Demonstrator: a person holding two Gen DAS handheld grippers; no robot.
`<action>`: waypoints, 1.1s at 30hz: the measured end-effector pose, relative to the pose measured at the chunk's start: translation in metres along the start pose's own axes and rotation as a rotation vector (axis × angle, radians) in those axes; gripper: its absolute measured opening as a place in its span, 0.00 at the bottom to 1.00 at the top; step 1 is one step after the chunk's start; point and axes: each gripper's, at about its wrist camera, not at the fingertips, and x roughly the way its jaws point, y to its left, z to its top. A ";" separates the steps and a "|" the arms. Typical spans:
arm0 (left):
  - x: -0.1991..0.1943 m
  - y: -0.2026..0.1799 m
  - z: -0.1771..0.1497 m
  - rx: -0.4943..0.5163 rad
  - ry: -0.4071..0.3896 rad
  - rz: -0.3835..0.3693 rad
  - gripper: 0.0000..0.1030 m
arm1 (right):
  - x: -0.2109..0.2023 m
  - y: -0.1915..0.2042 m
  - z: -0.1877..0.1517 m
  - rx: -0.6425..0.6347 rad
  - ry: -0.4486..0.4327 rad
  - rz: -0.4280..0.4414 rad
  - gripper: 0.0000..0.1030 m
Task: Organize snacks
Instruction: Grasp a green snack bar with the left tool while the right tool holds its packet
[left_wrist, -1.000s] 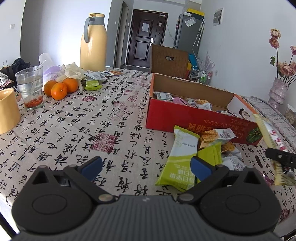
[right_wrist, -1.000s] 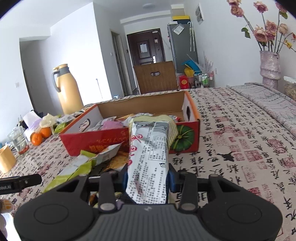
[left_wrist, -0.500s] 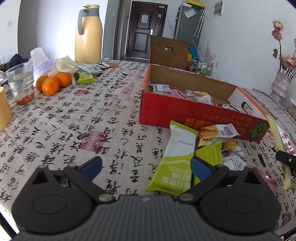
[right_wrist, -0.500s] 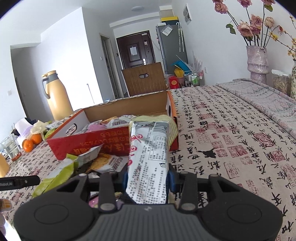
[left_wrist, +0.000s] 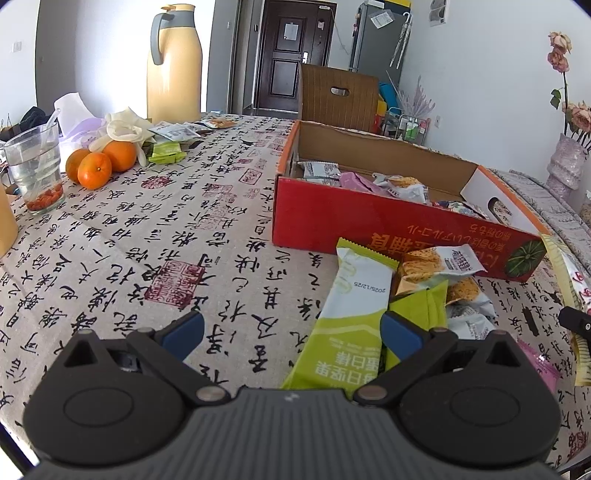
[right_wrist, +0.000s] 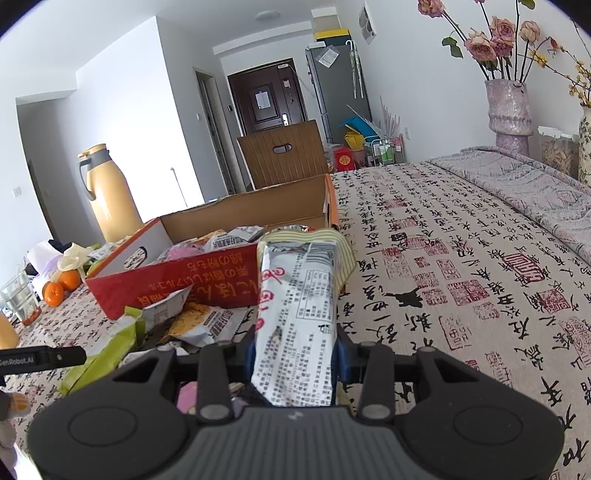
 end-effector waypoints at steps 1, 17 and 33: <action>0.002 -0.001 0.000 0.003 0.010 0.002 1.00 | 0.001 -0.001 0.000 0.002 0.002 0.000 0.37; 0.025 -0.015 0.007 0.082 0.032 0.014 1.00 | 0.007 -0.003 -0.001 0.010 0.015 -0.008 0.38; 0.023 -0.014 0.011 0.121 0.010 -0.023 0.77 | 0.009 0.000 -0.001 -0.002 0.023 -0.013 0.38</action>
